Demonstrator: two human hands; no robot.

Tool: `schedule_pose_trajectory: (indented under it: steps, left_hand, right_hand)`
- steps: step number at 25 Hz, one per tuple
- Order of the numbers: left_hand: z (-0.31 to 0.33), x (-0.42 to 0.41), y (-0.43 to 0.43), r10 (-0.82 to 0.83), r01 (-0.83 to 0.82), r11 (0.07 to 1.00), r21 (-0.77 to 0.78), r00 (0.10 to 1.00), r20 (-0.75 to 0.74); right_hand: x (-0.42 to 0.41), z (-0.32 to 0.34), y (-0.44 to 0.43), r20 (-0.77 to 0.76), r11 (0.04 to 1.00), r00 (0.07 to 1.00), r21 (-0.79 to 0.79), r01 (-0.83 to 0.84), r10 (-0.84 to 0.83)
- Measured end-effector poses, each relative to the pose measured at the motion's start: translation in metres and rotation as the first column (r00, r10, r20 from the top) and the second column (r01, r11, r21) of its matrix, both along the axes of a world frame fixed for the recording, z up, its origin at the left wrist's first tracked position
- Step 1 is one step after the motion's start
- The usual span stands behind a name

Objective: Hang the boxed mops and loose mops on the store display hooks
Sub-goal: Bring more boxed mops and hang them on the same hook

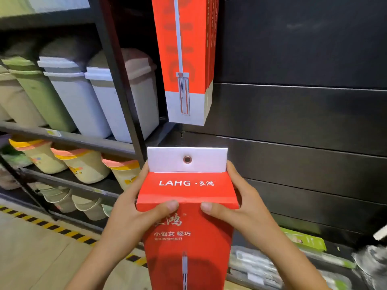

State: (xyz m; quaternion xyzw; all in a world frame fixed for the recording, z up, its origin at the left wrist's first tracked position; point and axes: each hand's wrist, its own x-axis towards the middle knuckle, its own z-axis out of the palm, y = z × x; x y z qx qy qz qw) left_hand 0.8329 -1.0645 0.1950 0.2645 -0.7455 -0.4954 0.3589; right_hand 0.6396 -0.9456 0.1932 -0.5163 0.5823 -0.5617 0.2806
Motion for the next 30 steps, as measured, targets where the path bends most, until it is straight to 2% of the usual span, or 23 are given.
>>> schedule_pose_trajectory:
  steps: [8,13,15,17,19,23,27,30]
  left_hand:
    - [0.057,-0.111,-0.073,0.122,-0.140,0.981,-0.136,0.984,-0.132]
    - [0.098,-0.137,-0.113,0.072,-0.109,0.970,-0.217,0.982,-0.172]
    - [0.115,-0.140,-0.129,0.059,-0.111,0.961,-0.255,0.977,-0.204]
    - [0.126,-0.142,-0.141,0.060,-0.129,0.956,-0.262,0.966,-0.253]
    - [0.135,-0.140,-0.152,0.065,-0.143,0.955,-0.259,0.956,-0.287]
    - [0.150,-0.128,-0.169,0.017,-0.113,0.953,-0.283,0.947,-0.321]
    - [0.170,-0.117,-0.184,-0.016,-0.097,0.956,-0.275,0.925,-0.380]
    - [0.187,-0.109,-0.194,-0.012,-0.108,0.963,-0.248,0.899,-0.437]
  right_hand:
    - [-0.116,0.049,-0.094,-0.031,0.975,0.998,-0.215,0.051,-0.059]
    - [-0.148,0.085,-0.145,-0.103,0.940,0.993,-0.341,0.025,-0.063]
    - [-0.154,0.103,-0.161,-0.038,0.917,0.999,-0.398,0.020,-0.038]
    - [-0.157,0.122,-0.174,0.094,0.906,0.996,-0.421,0.047,-0.008]
    - [-0.157,0.145,-0.188,0.158,0.906,0.986,-0.407,0.111,-0.050]
    - [-0.145,0.183,-0.209,0.063,0.909,0.990,-0.393,0.139,-0.124]
    - [-0.131,0.203,-0.224,0.088,0.884,0.983,-0.428,0.186,-0.163]
    - [-0.118,0.224,-0.235,0.136,0.873,0.983,-0.455,0.173,-0.123]
